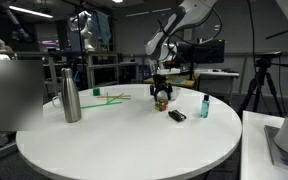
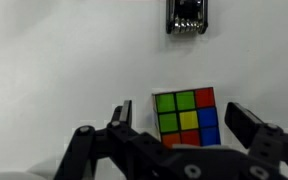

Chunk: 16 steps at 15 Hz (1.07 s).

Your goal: Move the bowl to the right and put the rubik's cube inside it

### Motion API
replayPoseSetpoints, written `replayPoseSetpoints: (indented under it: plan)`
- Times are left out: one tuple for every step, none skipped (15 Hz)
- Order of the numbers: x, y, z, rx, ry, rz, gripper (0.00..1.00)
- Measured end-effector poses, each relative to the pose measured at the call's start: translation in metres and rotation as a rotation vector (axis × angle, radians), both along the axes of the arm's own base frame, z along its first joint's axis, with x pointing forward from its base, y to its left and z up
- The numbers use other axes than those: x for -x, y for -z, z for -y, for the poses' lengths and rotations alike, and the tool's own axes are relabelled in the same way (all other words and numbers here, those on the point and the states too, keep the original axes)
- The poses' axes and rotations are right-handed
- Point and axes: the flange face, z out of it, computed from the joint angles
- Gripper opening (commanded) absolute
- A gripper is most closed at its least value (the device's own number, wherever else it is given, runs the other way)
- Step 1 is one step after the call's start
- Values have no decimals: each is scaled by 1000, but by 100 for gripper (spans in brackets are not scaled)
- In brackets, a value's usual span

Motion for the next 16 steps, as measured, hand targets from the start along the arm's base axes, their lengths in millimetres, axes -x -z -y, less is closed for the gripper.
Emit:
replayPoseSetpoints:
  plan:
    - [0, 0, 0, 0, -1, 0, 100]
    - [0, 1, -1, -1, -3, -2, 100]
    - [0, 3, -2, -3, -6, -4, 100]
    - [1, 5, -4, -5, -9, -8, 100]
    - [2, 9, -5, -7, -12, -14, 99]
    - [3, 13, -7, -8, -14, -21, 75]
    - [3, 17, -8, -9, -15, -27, 75]
    - [4, 20, -8, -10, -16, -33, 70]
    - [5, 24, -8, -10, -16, -39, 63]
    - [6, 27, -8, -11, -16, -46, 54]
    - [7, 31, -8, -11, -16, -52, 47]
    - [8, 35, -8, -11, -17, -59, 40]
    - [9, 37, -8, -12, -17, -65, 35]
    - [8, 37, -9, -13, -18, -70, 35]
    - [8, 37, -9, -13, -19, -71, 35]
    - [8, 37, -9, -13, -19, -74, 35]
